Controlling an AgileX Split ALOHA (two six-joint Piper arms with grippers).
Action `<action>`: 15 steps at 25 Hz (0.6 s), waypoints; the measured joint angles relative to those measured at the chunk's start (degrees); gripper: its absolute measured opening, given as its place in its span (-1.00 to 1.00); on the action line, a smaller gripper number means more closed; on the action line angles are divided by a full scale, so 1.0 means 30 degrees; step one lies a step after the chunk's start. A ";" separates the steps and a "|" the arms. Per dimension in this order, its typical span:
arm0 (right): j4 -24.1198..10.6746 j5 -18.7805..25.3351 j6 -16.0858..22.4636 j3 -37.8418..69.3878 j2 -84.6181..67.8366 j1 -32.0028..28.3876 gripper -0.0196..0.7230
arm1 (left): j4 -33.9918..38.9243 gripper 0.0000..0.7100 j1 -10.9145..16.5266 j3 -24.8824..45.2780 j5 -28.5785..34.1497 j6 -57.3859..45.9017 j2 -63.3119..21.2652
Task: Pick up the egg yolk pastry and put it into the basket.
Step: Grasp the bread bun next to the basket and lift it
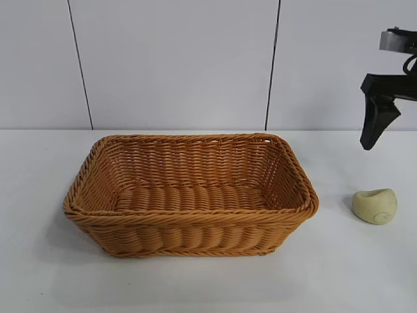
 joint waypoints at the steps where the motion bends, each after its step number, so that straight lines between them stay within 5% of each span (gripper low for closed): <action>1: 0.0000 -0.0315 0.0000 0.0000 0.0419 -0.0019 0.78 | 0.0000 0.94 0.0000 0.0000 0.0000 0.0000 0.0000; 9: 0.0000 -0.2820 0.0196 -0.0005 0.3042 -0.0116 0.78 | 0.0000 0.94 0.0000 0.0000 0.0000 0.0000 0.0000; 15: 0.0000 -0.3233 0.0590 -0.0005 0.3947 -0.0138 0.78 | 0.0000 0.94 0.0000 0.0000 0.0000 0.0000 0.0000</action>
